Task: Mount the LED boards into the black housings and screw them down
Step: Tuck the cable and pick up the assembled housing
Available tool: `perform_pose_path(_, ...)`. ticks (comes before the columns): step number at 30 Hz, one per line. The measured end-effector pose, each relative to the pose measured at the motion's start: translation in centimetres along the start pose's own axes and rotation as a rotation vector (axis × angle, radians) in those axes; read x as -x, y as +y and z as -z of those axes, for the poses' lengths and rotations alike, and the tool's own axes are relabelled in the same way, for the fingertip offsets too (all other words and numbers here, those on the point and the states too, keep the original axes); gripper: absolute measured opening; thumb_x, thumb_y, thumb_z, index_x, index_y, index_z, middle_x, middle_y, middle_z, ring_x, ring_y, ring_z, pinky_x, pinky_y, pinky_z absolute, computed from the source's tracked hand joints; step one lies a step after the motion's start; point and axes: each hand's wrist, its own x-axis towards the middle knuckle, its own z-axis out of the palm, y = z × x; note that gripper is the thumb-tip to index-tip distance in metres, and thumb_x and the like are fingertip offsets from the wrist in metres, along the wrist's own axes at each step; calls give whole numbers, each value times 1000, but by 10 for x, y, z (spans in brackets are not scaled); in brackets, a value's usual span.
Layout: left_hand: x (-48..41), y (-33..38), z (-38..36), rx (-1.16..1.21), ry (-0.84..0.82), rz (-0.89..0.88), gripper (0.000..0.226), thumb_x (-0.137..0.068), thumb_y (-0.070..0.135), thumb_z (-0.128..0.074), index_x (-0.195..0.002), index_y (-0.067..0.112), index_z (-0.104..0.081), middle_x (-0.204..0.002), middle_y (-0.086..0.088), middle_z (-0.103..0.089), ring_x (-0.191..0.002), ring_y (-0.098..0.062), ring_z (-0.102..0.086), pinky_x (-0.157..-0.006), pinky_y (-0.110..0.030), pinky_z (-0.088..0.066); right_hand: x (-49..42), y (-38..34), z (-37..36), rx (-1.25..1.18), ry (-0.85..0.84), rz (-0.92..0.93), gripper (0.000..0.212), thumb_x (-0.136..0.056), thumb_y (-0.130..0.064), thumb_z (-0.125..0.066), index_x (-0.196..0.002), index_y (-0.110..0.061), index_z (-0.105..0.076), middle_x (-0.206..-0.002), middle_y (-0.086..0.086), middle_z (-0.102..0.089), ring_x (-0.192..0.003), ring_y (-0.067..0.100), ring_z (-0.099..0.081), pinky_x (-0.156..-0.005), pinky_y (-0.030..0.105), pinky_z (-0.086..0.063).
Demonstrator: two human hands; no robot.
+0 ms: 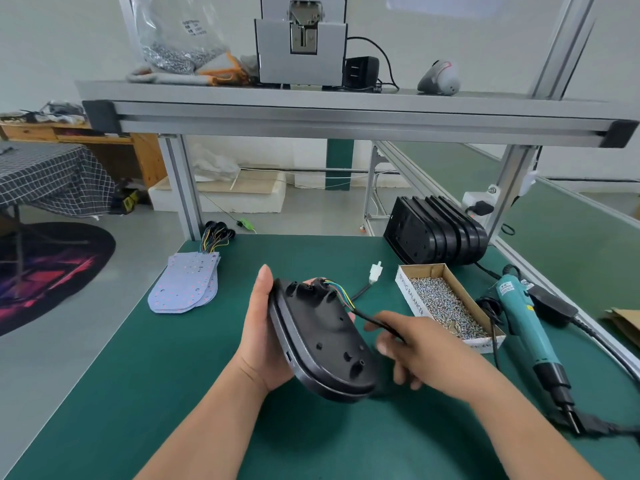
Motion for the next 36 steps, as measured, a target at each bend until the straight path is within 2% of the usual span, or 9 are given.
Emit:
perform_pose_path(4, -4, 1, -1, -127, 45, -93, 121, -58, 105, -55, -143, 19, -65, -132, -19, -69, -117, -40, -67, -103, -58, -53, -7, 2, -7, -212, 19, 51, 36, -107, -12, -52, -124, -40, -68, -98, 4, -77, -64, 34, -72, -53, 38, -59)
perform_pose_path(9, -6, 0, -6, -181, 189, -157, 111, -67, 100, -48, -133, 14, -69, -137, -17, -70, -118, -33, -71, -93, -52, -60, -10, 6, -9, -126, 58, 77, 35, -108, -36, -56, -143, -36, -52, -98, -11, -77, -51, 15, -63, -55, 24, -50)
perform_pose_path(14, -8, -4, -17, -236, 237, -139, 104, -79, 89, -46, -142, 8, -58, -143, -22, -64, -129, -44, -64, -100, -71, -53, 2, -11, -6, -188, 143, 270, 81, -83, -89, -52, -147, -39, -53, -127, -25, -68, -116, -5, -63, -96, 15, -46)
perform_pose_path(17, -7, -6, -20, -200, 238, -142, 105, -75, 90, -53, -142, 9, -58, -138, -24, -66, -123, -52, -66, -97, -73, -53, 10, -18, -4, -114, 88, 272, 110, -62, -96, -64, -157, -46, -38, -133, -25, -60, -114, -2, -60, -96, 23, -49)
perform_pose_path(22, -10, -8, -17, -198, 263, -157, 107, -70, 94, -48, -137, 11, -61, -135, -25, -67, -119, -44, -70, -97, -72, -54, 6, -20, -16, 326, 203, 337, 72, -79, -79, -61, -143, -62, -34, -114, -26, -50, -104, -2, -55, -82, 23, -46)
perform_pose_path(27, -14, -3, -4, -322, 286, -125, 71, -95, 83, -44, -146, 35, -55, -137, -17, -69, -120, -34, -72, -97, -60, -59, -1, -12, -8, 162, 291, 237, 20, -87, -59, -52, -106, -51, -55, -91, -18, -57, -83, 4, -56, -68, 21, -41)
perform_pose_path(29, -18, -4, -1, -571, 408, -209, 43, -105, 56, -51, -138, 31, -61, -129, -5, -73, -113, -21, -75, -82, -47, -66, -6, -7, -7, 60, 315, 165, 11, -88, -52, -51, -83, -42, -53, -79, -19, -55, -72, 8, -53, -61, 23, -40)
perform_pose_path(32, -19, -8, 6, -958, 568, -353, 40, -106, 23, -53, -146, 25, -55, -117, 7, -71, -101, -5, -73, -75, -33, -66, -13, 3, -8, -124, 294, 66, 25, -97, -32, -58, -79, -16, -53, -70, -10, -49, -70, 26, -65, -55, 29, -52)
perform_pose_path(36, -13, -6, 15, -1723, 777, -395, 46, -98, 21, -60, -144, 18, -52, -135, -1, -53, -117, -21, -55, -86, -36, -51, -16, 7, -9, -280, 280, -25, 17, -101, -26, -58, -88, -17, -62, -75, -5, -63, -64, 19, -75, -52, 14, -48)
